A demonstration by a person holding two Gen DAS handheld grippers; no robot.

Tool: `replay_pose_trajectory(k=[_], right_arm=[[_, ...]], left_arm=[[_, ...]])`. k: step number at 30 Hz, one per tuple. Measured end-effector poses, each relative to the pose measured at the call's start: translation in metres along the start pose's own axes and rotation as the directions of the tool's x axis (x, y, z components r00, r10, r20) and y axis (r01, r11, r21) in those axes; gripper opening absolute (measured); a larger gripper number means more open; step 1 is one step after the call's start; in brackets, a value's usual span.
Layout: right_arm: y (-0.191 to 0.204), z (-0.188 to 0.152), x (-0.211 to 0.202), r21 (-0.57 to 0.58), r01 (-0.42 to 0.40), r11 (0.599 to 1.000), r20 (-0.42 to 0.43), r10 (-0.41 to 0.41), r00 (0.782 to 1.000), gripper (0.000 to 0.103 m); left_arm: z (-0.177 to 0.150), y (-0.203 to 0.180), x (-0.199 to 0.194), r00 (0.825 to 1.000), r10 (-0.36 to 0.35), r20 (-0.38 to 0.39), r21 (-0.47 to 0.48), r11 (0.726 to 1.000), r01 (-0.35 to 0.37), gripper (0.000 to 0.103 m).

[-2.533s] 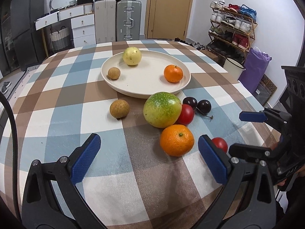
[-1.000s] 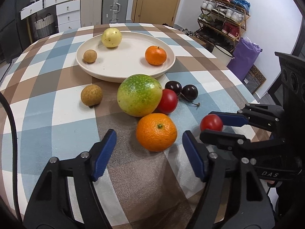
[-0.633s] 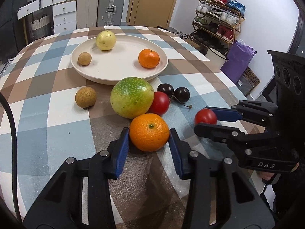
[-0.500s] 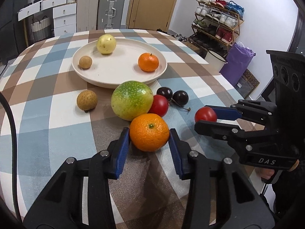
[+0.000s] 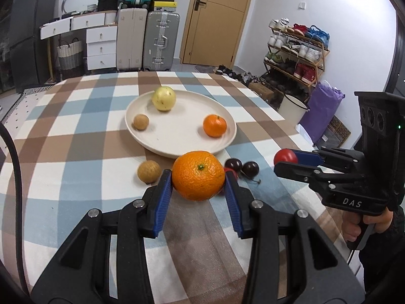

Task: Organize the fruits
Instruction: 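Carry the tomato and orange onto the cream plate and open both grippers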

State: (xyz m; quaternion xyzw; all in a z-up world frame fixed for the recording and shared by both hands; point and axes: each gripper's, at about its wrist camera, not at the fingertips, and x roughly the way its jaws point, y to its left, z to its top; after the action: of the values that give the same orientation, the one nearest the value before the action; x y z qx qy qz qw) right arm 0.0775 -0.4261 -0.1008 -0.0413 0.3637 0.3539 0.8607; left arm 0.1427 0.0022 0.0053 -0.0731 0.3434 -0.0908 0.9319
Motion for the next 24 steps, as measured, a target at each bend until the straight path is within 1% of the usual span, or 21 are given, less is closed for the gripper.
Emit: replay_pose_trajectory(k=[5, 11, 21, 24], right_arm=[[-0.006, 0.015, -0.002, 0.007, 0.002, 1.0, 0.037, -0.003, 0.999, 0.033], [-0.013, 0.034, -0.003, 0.011, 0.0, 1.0, 0.071, -0.001, 0.997, 0.033], [-0.017, 0.061, 0.004, 0.005, -0.003, 1.0, 0.106, 0.002, 0.994, 0.033], [-0.018, 0.068, 0.008, -0.004, -0.005, 1.0, 0.115, 0.006, 0.993, 0.033]], left_arm=[[0.016, 0.003, -0.005, 0.998, 0.039, 0.041, 0.009, 0.999, -0.04, 0.038], [0.032, 0.009, -0.002, 0.995, 0.068, 0.074, 0.006, 0.998, -0.068, 0.038], [0.055, 0.022, 0.021, 0.99, 0.104, 0.099, -0.021, 0.995, -0.102, 0.038], [0.062, 0.024, 0.03, 0.986, 0.12, 0.114, -0.014, 0.993, -0.119, 0.038]])
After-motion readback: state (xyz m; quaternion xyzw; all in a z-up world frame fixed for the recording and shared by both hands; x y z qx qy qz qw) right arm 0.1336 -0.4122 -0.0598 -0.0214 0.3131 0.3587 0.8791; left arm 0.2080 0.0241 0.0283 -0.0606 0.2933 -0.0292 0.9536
